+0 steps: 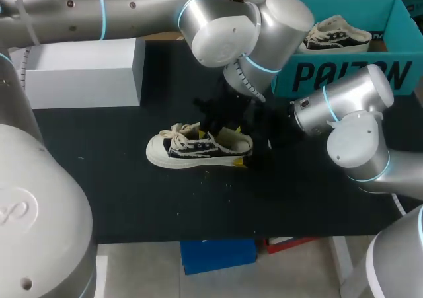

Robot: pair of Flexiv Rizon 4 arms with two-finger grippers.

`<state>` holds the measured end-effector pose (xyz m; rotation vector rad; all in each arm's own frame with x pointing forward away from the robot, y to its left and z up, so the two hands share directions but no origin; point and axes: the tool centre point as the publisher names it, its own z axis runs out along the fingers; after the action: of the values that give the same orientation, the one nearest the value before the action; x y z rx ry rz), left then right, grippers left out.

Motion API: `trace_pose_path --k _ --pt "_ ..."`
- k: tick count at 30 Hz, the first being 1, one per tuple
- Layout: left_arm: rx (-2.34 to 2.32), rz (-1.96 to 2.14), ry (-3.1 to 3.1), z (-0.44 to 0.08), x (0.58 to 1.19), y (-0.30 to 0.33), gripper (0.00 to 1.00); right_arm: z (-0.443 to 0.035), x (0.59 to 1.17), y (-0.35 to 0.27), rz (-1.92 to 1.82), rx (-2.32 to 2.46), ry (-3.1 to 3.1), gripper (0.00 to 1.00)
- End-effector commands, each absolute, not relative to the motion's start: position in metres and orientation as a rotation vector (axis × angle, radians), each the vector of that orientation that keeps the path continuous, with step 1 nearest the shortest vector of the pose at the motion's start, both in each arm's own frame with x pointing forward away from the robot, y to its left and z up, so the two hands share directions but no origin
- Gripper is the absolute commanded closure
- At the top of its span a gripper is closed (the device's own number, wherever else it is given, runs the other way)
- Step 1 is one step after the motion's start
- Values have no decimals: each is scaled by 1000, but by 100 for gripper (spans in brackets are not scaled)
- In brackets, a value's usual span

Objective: Take the shoe out of the shoebox, open the shoe tongue, remove and reinsert the insole, then place the shoe into the shoebox

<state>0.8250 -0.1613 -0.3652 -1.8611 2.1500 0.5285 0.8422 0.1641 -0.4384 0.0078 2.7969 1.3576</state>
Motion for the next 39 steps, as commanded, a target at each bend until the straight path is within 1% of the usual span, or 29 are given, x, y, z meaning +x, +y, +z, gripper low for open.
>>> trace_pose_path --k 1,20,39 --pt "-1858 525 2153 -360 826 -164 100 -441 843 166 1355 10 2797 100" --pt "-1956 393 2203 -327 840 -143 100 -441 843 166 1355 10 2797 100" --pt "-2164 194 2220 -323 849 -91 100 -441 843 166 1355 10 2797 100"
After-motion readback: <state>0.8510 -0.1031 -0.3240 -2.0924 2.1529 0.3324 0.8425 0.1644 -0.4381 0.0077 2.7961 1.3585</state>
